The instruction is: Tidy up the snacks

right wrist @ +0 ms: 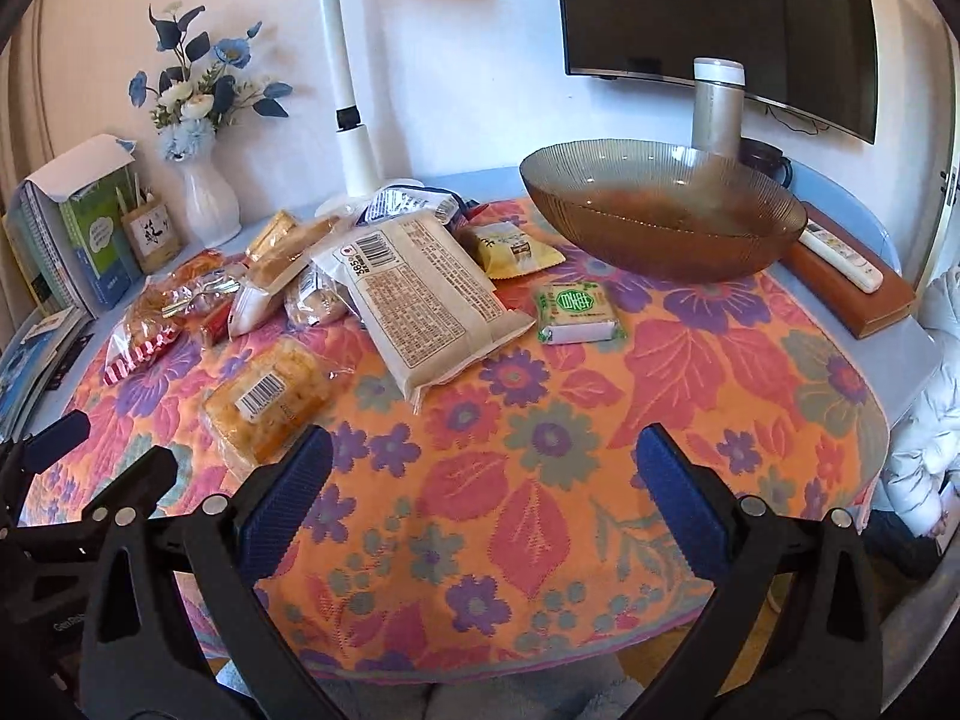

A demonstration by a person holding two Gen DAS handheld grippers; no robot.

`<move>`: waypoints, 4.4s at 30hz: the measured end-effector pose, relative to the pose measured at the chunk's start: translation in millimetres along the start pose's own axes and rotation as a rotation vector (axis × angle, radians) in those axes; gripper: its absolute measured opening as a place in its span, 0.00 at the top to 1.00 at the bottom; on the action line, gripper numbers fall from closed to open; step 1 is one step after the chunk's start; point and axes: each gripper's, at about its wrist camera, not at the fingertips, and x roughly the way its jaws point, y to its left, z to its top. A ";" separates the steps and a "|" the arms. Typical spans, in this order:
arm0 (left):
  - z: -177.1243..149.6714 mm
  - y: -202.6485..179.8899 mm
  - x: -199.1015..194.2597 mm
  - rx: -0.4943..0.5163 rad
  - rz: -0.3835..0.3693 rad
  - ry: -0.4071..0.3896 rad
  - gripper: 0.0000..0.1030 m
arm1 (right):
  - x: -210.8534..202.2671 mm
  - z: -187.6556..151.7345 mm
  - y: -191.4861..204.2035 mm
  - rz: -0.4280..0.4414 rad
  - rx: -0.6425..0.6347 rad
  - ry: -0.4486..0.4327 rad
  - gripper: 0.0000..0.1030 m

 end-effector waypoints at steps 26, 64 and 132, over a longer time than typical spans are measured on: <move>-1.7 2.4 10.5 -0.016 -0.081 0.032 0.05 | 10.2 8.9 -26.4 0.004 0.074 0.049 0.03; 36.5 -6.6 115.7 0.033 -0.461 0.285 0.05 | 124.4 60.2 -62.2 -0.098 0.016 0.217 0.06; 176.0 -164.6 119.4 0.146 -0.520 0.144 0.55 | 28.1 124.8 -144.7 -0.186 0.111 -0.001 0.51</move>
